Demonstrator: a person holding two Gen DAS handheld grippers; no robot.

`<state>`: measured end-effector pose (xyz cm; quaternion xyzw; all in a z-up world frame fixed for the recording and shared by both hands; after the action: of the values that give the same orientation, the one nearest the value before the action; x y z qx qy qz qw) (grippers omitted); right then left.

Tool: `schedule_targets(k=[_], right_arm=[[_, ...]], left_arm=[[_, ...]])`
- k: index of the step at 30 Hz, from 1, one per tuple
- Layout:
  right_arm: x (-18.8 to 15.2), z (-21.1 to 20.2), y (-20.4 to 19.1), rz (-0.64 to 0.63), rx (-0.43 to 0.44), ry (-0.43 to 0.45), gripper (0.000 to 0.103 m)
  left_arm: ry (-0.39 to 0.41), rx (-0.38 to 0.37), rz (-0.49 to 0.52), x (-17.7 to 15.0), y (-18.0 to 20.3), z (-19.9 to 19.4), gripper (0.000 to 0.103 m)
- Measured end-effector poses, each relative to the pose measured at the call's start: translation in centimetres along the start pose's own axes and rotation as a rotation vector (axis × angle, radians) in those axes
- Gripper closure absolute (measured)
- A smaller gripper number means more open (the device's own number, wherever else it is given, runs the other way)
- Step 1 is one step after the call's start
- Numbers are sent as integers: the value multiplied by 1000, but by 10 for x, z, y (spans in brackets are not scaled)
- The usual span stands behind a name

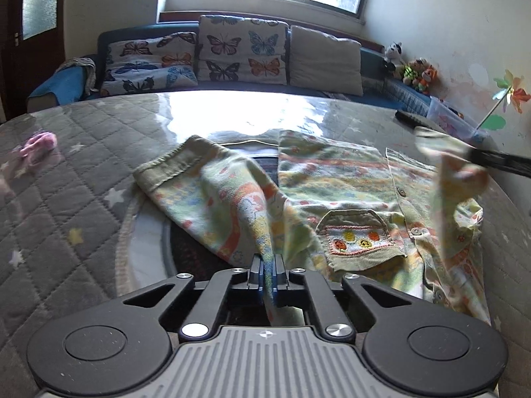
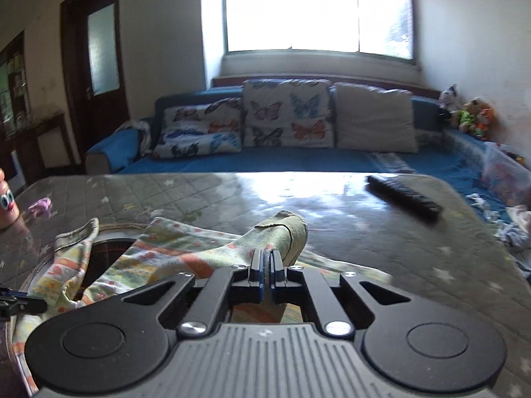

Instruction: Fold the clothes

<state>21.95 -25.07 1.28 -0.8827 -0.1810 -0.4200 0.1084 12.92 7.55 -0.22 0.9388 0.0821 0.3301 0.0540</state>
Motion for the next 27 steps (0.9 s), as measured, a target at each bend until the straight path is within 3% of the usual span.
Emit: schedule_targets(k=[8, 17, 22, 25, 27], right_arm=[[-55, -89, 58, 172, -153, 67, 100], [-137, -134, 97, 371, -258, -45, 98], [-154, -156, 105, 422, -352, -35, 95], [-141, -165, 95, 372, -335, 22, 94], [-125, -160, 84, 329, -288, 53, 84]], left_arm=[[52, 41, -24, -23, -11, -35, 99], [16, 65, -34, -63, -20, -72, 99], [-18, 78, -29, -78, -23, -79, 98], [-13, 88, -20, -81, -23, -85, 95], [-3, 95, -9, -81, -21, -89, 95]])
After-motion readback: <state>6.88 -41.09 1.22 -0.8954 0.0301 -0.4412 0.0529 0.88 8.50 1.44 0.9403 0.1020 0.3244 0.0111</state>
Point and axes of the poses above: each gripper's, at about its wrist camera, not at the fingertips, and z roughly the way its jaws point, y to its right, x to its top, the point moved 1 cm from there along z, roughly the way its jaws point, and after that the axes turned 7 degrees about -y, right-handed, at the moved point
